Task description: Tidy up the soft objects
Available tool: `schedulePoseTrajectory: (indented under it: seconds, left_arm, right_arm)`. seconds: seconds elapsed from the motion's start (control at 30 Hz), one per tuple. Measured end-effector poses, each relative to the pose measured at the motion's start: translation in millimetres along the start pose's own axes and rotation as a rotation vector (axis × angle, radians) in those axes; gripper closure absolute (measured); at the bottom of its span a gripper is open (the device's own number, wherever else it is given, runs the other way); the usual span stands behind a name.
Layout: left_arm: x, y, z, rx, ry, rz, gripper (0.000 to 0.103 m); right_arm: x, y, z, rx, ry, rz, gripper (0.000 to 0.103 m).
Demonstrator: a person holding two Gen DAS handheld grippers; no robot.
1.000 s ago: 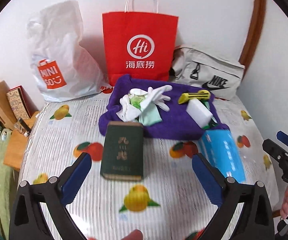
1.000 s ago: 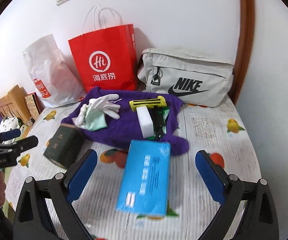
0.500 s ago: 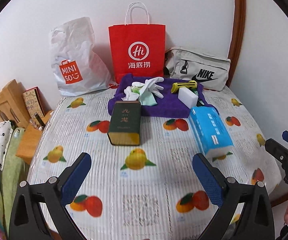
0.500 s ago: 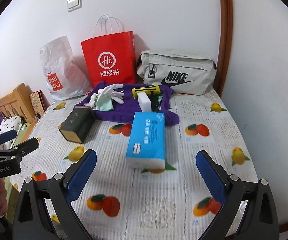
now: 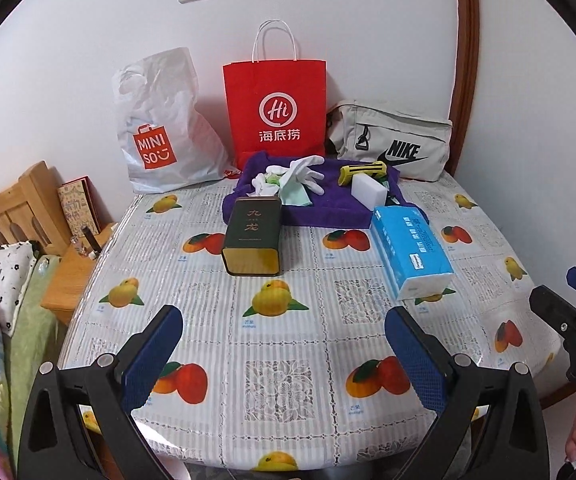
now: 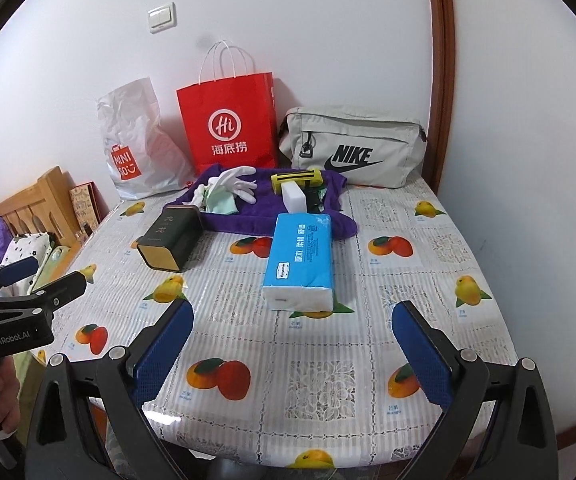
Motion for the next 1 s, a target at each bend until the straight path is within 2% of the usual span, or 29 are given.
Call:
schedulePoseTrajectory:
  seconds: [1.0]
  left_arm:
    - [8.8,-7.3,5.3,0.009,0.003,0.002,0.001]
  right_arm:
    - [11.0,-4.2,3.0,0.007,-0.004,-0.009,0.004]
Point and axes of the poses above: each gripper's, at about its wrist camera, not at the fingertips, and x roughly against the way its jaws point, z to its left, y to its top, the point moved 1 cm from there along -x, roughly the way its jaws point, and after that the axes turned 6 degrees about -z, right-handed, at the moved point
